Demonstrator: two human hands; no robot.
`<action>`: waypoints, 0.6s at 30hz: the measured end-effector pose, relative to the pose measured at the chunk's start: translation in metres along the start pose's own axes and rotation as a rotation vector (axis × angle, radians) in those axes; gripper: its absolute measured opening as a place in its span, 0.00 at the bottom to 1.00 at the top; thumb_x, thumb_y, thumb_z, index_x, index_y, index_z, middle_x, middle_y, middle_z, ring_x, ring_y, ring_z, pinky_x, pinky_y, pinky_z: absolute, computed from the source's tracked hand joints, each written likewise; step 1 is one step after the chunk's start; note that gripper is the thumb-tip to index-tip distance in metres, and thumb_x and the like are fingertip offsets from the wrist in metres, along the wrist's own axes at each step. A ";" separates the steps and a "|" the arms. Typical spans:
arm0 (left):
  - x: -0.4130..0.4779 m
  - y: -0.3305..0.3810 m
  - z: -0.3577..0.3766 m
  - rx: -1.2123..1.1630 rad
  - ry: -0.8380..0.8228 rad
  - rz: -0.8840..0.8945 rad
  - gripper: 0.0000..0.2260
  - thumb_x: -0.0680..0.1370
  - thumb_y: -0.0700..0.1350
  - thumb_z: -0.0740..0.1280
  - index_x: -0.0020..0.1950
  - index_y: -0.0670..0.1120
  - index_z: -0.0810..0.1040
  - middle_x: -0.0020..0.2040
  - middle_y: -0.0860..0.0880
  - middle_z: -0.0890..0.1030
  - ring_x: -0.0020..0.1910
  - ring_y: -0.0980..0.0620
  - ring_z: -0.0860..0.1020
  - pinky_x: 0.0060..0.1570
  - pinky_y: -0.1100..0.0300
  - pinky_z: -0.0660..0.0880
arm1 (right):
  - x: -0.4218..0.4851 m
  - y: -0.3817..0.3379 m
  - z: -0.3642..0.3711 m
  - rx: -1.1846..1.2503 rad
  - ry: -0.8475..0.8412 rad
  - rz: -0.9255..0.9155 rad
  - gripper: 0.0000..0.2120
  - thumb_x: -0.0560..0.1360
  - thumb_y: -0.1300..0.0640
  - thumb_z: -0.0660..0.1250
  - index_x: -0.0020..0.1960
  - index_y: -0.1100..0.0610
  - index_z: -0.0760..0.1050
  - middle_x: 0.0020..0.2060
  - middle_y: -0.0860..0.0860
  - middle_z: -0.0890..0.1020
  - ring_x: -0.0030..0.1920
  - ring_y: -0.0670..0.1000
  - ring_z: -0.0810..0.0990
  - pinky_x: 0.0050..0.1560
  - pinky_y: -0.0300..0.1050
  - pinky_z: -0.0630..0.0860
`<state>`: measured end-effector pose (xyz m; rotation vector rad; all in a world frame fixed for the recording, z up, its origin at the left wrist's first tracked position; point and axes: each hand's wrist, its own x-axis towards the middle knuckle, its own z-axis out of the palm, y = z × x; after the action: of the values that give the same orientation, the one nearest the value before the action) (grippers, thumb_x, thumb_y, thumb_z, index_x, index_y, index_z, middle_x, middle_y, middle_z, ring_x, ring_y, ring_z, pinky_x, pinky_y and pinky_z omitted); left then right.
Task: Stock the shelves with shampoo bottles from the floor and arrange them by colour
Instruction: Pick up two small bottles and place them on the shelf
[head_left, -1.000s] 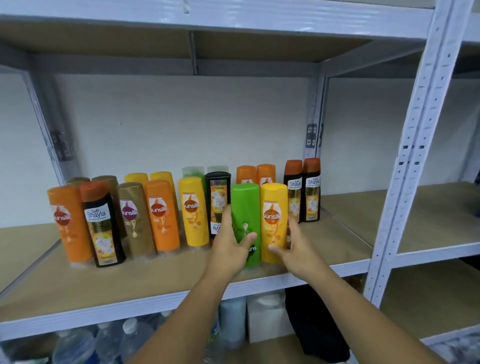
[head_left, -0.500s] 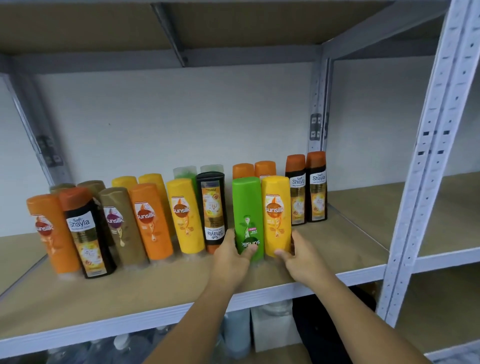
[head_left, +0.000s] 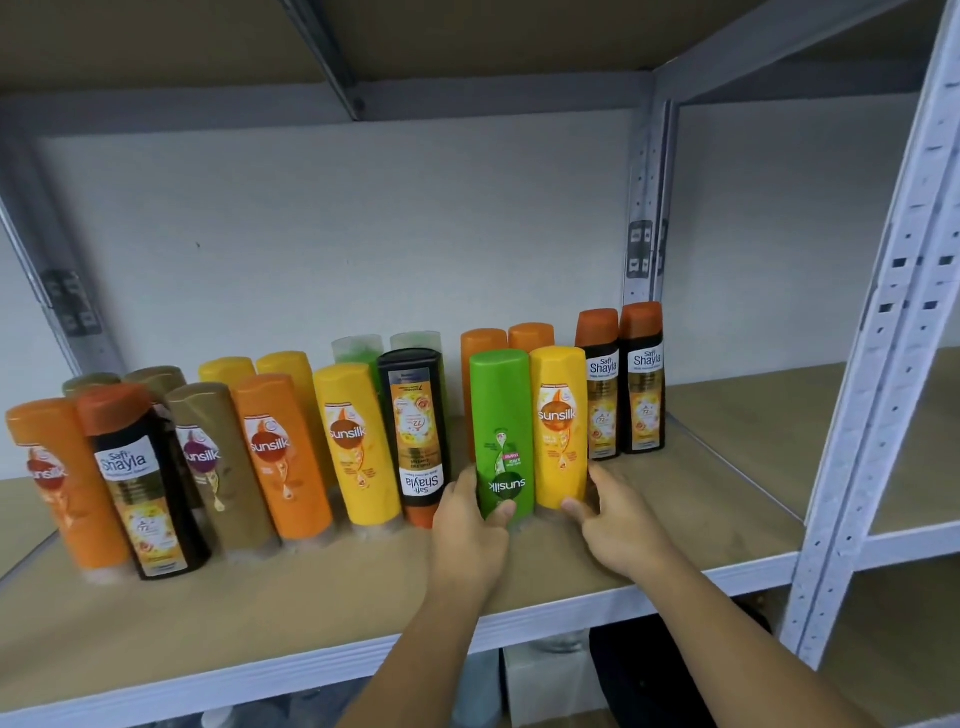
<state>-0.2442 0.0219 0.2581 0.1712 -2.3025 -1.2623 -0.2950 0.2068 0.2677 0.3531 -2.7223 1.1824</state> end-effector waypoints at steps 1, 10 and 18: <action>0.000 -0.001 0.001 -0.009 0.000 -0.004 0.18 0.76 0.44 0.72 0.62 0.57 0.73 0.57 0.55 0.81 0.57 0.56 0.79 0.61 0.51 0.77 | 0.000 0.001 0.000 0.005 0.000 0.002 0.19 0.78 0.48 0.69 0.68 0.44 0.72 0.63 0.48 0.76 0.65 0.54 0.72 0.67 0.57 0.70; 0.000 -0.005 0.004 -0.041 0.047 0.016 0.18 0.78 0.41 0.71 0.66 0.52 0.73 0.58 0.55 0.83 0.58 0.55 0.80 0.60 0.56 0.77 | -0.004 -0.001 0.000 0.037 0.015 0.002 0.22 0.76 0.48 0.72 0.67 0.45 0.72 0.59 0.42 0.81 0.61 0.48 0.78 0.65 0.54 0.74; -0.001 -0.002 0.003 0.024 0.076 0.029 0.18 0.79 0.44 0.69 0.68 0.49 0.73 0.58 0.52 0.84 0.57 0.50 0.81 0.56 0.53 0.78 | -0.003 0.003 0.004 0.072 0.082 -0.011 0.13 0.75 0.48 0.72 0.51 0.42 0.67 0.51 0.43 0.82 0.55 0.47 0.80 0.58 0.54 0.77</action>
<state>-0.2449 0.0237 0.2547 0.1901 -2.2487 -1.1936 -0.2928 0.2065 0.2620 0.3199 -2.6102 1.2651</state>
